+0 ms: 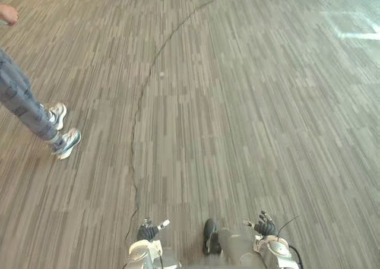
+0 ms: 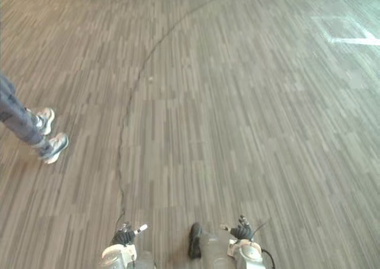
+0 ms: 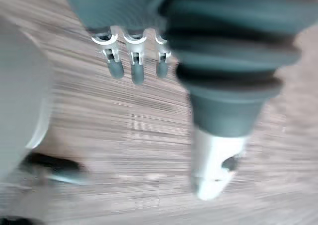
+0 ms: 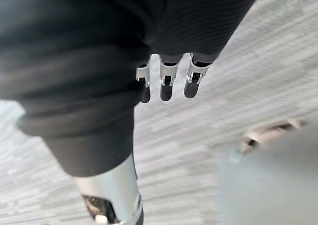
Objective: Pick up cushions and gather them together orderly.
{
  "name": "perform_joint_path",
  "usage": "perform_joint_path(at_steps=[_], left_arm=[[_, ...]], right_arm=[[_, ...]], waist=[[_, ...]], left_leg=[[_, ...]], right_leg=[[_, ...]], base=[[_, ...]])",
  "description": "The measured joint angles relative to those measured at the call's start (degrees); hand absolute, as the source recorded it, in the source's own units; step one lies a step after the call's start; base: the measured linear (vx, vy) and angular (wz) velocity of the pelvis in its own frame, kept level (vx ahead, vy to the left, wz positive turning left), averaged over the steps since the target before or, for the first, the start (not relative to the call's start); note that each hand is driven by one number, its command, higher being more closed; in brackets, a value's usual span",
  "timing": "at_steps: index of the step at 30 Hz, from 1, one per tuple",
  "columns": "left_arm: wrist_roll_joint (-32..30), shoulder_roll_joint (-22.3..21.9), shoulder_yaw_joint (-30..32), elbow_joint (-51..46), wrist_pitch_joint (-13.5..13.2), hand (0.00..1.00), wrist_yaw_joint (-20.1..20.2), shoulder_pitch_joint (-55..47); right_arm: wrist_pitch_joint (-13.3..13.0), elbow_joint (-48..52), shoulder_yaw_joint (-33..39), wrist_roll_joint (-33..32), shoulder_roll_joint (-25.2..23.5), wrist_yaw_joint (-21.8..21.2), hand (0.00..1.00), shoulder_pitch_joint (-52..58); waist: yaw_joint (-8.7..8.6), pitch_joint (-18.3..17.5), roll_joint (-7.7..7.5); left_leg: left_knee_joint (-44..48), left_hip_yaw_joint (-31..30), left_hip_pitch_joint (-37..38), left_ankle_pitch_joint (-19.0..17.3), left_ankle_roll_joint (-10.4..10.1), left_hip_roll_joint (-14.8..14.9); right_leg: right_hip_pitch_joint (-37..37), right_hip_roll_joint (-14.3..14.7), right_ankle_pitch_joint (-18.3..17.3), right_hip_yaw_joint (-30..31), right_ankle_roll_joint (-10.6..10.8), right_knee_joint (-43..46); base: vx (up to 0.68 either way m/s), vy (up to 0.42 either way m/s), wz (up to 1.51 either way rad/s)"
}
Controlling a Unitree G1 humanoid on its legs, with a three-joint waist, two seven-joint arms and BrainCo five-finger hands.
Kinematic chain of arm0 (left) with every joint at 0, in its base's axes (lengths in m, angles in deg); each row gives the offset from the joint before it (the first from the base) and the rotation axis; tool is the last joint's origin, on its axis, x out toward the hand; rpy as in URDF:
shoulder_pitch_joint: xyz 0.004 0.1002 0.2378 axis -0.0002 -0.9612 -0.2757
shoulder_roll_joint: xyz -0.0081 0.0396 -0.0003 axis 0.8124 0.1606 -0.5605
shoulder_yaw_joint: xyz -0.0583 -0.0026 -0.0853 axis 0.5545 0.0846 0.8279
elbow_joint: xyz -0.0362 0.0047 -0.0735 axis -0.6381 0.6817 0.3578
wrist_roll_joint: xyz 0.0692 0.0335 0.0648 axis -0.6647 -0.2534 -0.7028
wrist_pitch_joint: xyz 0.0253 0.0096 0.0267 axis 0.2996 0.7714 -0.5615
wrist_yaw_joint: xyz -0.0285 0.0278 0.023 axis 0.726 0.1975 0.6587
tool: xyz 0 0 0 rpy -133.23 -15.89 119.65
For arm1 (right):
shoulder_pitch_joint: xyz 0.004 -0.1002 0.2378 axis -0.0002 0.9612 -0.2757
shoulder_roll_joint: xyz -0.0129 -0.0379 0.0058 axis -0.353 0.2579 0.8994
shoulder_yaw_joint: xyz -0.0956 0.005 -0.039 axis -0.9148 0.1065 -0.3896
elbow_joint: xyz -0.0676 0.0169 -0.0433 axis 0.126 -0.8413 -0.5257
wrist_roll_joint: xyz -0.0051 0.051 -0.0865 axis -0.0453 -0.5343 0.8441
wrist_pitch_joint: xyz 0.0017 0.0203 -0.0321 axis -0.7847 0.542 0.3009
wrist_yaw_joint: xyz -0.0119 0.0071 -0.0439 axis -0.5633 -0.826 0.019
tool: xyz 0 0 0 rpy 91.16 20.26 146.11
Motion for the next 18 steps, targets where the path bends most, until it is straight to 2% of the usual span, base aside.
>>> perform_joint_path(at_steps=[1,2,3,4,5,6,7,8,9,10,11,12,13,14,16,18], left_arm=[[0.0,0.2,0.0,-0.5,-0.1,0.00,0.0,-0.2],[0.0,0.3,-0.2,-2.0,-0.3,0.00,0.0,-0.6],[0.0,0.0,-0.2,-2.9,-0.4,0.00,0.0,-0.6],[0.0,-0.2,-0.2,-3.0,-0.5,0.00,0.0,-0.5],[0.0,-0.3,-0.3,-3.1,-1.1,0.00,-0.1,-0.5],[0.1,-0.4,-1.0,-3.2,-1.2,0.00,-0.2,-1.1],[0.1,-0.4,-1.0,-3.1,-1.3,0.00,-0.2,-1.4],[0.2,0.1,-0.8,-2.2,-1.2,0.00,-0.4,-1.9],[1.0,0.9,-0.4,-2.2,-1.2,0.00,-0.4,-2.3],[1.1,1.2,-0.5,-2.2,-1.2,0.00,-0.4,-2.4],[1.1,1.6,-0.8,-2.1,-1.2,0.00,-0.4,-2.3],[1.2,2.6,-0.9,-1.5,-1.2,0.00,-0.4,-2.1],[1.3,3.4,-1.1,-0.8,-1.2,0.00,-0.5,-1.6],[1.2,4.2,-1.7,0.5,-1.0,0.00,-0.6,-1.2],[1.2,4.9,-3.6,2.8,-0.8,0.00,-0.7,-1.2],[1.2,4.9,-4.3,3.3,-0.8,0.00,-0.7,-1.2]], right_arm=[[0.0,0.0,-0.6,0.0,-0.3,0.0,0.00,0.1],[0.0,-0.1,-1.2,0.0,-0.3,-0.1,0.00,0.0],[0.0,-0.2,-1.1,0.0,-0.6,-0.1,0.00,-0.1],[0.0,-0.2,-1.1,0.0,-0.6,-0.1,0.00,-0.4],[0.0,-0.8,-1.1,0.0,-0.5,-0.1,0.00,-0.8],[-0.1,-1.6,-1.1,0.0,0.0,0.0,0.00,-0.9],[-0.1,-2.2,-1.2,0.1,0.1,0.0,0.00,-1.0],[0.0,-3.4,-1.4,0.1,0.1,0.1,0.00,-1.1],[0.1,-3.5,-1.5,0.3,-0.7,0.1,0.00,-0.6],[0.1,-3.4,-1.4,0.4,-0.9,0.1,0.00,0.0],[0.1,-3.4,-1.3,0.5,-1.1,0.1,0.00,0.9],[0.1,-3.0,-1.0,0.6,-2.0,0.0,0.00,1.5],[-0.1,-2.8,-0.9,0.6,-2.3,-0.1,0.00,1.2],[-0.2,-2.8,-1.0,0.6,-2.3,-0.3,0.00,1.0],[-0.5,-2.0,-1.5,0.9,-1.8,-0.8,0.00,1.1],[-1.1,-1.8,-2.3,2.0,-1.4,-0.9,0.00,1.2]], waist=[[0.12,-0.1,-0.40],[0.81,-0.4,-1.10],[1.87,-0.2,-1.17],[2.21,-0.1,-1.33],[2.79,0.0,-1.20],[3.22,-0.4,-0.45],[3.39,-0.7,-0.03],[3.97,-0.9,0.09],[4.32,-2.2,-1.05],[4.12,-2.5,-1.65],[3.97,-3.0,-2.59],[4.00,-3.0,-4.51],[3.55,-2.6,-5.52],[3.08,-2.4,-5.97],[1.86,-2.1,-5.30],[1.72,-2.2,-4.84]], left_leg=[[-1.4,0.7,-1.7,-0.8,0.4,-0.2],[-8.9,2.4,-5.4,-2.5,1.6,-1.6],[-20.4,3.4,-7.6,-3.1,2.0,-4.1],[-24.8,3.2,-8.6,-3.0,2.1,-5.4],[-39.5,0.8,-9.7,0.7,1.4,-9.5],[-50.3,-1.2,-10.2,4.6,0.2,-11.0],[-52.4,-1.9,-10.7,5.9,-0.2,-11.2],[-50.6,-2.2,-11.6,11.8,0.6,-11.4],[-47.3,-1.1,-12.2,13.5,2.6,-12.5],[-46.2,-0.8,-12.3,13.1,3.4,-12.7],[-43.9,0.1,-12.2,10.3,5.2,-13.4],[-43.1,1.6,-9.1,6.7,6.1,-15.0],[-43.3,2.0,-5.7,4.0,7.0,-16.1],[-43.8,2.0,-2.5,2.6,6.9,-16.9],[-46.4,2.3,7.2,-0.5,7.0,-17.1],[-50.4,2.6,12.9,-1.1,7.1,-16.5]], right_leg=[[1.6,0.0,-0.3,0.5,0.1,-1.1],[5.2,-0.3,-0.7,2.0,0.8,-3.8],[7.8,-1.1,-0.9,3.6,1.2,-5.1],[8.8,-1.5,-1.1,4.4,1.6,-5.5],[11.5,-3.0,-1.7,6.4,2.6,-7.4],[13.2,-3.5,-2.6,8.6,3.8,-9.3],[14.1,-3.6,-3.3,9.4,4.4,-10.1],[16.4,-4.7,-6.5,11.5,5.8,-10.3],[16.5,-6.7,-8.3,13.0,6.4,-7.8],[16.1,-7.2,-8.5,13.4,6.3,-6.1],[13.9,-8.5,-8.7,14.2,6.2,-0.3],[8.1,-10.5,-7.6,14.6,8.4,15.8],[3.2,-12.3,-2.5,14.2,12.3,28.9],[0.4,-13.9,0.7,13.4,12.7,37.6],[-4.4,-16.4,-2.4,7.9,9.8,47.5],[-7.8,-16.1,-6.0,4.2,8.7,45.9]], base=[[0.42,-0.102,-0.36],[0.43,-0.045,-0.63],[0.66,-0.013,-0.69],[0.68,0.085,-0.76],[0.68,0.175,-0.80],[0.55,0.197,-0.84],[0.55,0.268,-1.04],[0.59,0.320,-0.90],[0.63,0.303,-0.77],[0.53,0.227,-0.36],[0.69,0.252,-0.32],[0.78,0.313,-0.34],[0.75,0.308,-0.24],[0.57,0.222,-0.02],[0.64,0.182,-0.02],[0.56,0.091,-0.04]])
